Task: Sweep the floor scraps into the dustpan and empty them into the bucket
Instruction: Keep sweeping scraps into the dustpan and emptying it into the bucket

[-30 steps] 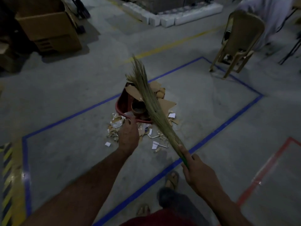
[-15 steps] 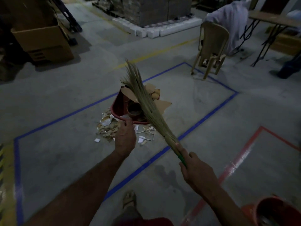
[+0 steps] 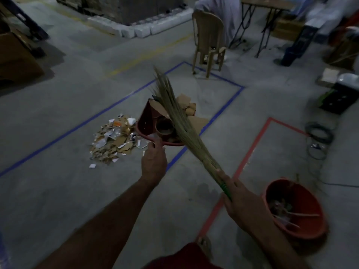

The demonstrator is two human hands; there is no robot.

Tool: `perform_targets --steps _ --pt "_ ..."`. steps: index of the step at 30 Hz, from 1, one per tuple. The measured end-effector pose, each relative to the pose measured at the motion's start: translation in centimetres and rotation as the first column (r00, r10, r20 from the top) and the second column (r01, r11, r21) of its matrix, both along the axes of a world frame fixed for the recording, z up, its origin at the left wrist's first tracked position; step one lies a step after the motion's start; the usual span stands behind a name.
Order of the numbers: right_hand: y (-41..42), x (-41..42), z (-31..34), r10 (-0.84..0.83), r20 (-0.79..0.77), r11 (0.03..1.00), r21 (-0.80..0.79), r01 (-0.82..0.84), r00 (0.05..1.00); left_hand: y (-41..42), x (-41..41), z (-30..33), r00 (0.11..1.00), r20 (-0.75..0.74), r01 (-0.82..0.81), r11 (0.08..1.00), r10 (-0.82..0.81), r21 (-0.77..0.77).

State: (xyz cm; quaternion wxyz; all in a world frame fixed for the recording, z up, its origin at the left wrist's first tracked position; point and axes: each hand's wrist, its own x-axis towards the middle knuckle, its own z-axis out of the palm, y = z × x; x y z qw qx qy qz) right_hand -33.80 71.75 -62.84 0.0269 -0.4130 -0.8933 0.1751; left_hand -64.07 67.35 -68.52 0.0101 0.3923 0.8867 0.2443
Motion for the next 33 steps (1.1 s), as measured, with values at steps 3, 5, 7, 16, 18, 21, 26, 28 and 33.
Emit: perform_targets --steps 3,5,7,16,18,21,26,28,33 --pt "-2.7 2.4 -0.1 -0.075 -0.024 0.997 0.022 0.075 0.997 0.0 2.4 0.4 0.997 -0.003 0.079 0.997 -0.079 -0.016" --pt "-4.6 3.8 -0.3 -0.125 -0.044 0.991 0.042 0.127 0.991 0.1 3.8 0.6 0.993 -0.007 0.115 0.992 -0.116 -0.043" --pt "-6.5 5.3 -0.5 -0.167 -0.048 0.985 0.043 0.169 0.985 -0.1 5.3 0.6 0.985 -0.025 0.167 0.984 -0.169 -0.059" --pt "-14.1 11.4 0.5 -0.405 -0.003 0.913 0.058 0.404 0.914 -0.9 13.3 0.8 0.918 0.025 0.397 0.918 -0.396 -0.02" --pt "-15.3 12.6 1.5 -0.443 0.012 0.895 0.067 0.442 0.896 -0.5 15.1 0.8 0.898 0.05 0.439 0.899 -0.438 -0.005" --pt "-16.4 14.7 2.6 -0.522 -0.013 0.851 0.05 0.522 0.853 0.3 18.0 1.5 0.871 0.056 0.49 0.872 -0.488 -0.013" --pt "-18.0 18.5 3.1 -0.582 -0.062 0.807 0.078 0.585 0.811 2.1 23.4 2.8 0.807 0.047 0.588 0.809 -0.588 0.013" --pt "-18.2 20.1 3.6 -0.621 -0.064 0.776 0.089 0.624 0.781 2.9 25.6 3.2 0.781 0.045 0.622 0.782 -0.623 0.036" --pt "-19.0 24.1 4.8 -0.736 -0.033 0.672 0.091 0.735 0.676 4.6 31.4 4.4 0.702 0.019 0.709 0.701 -0.712 0.078"
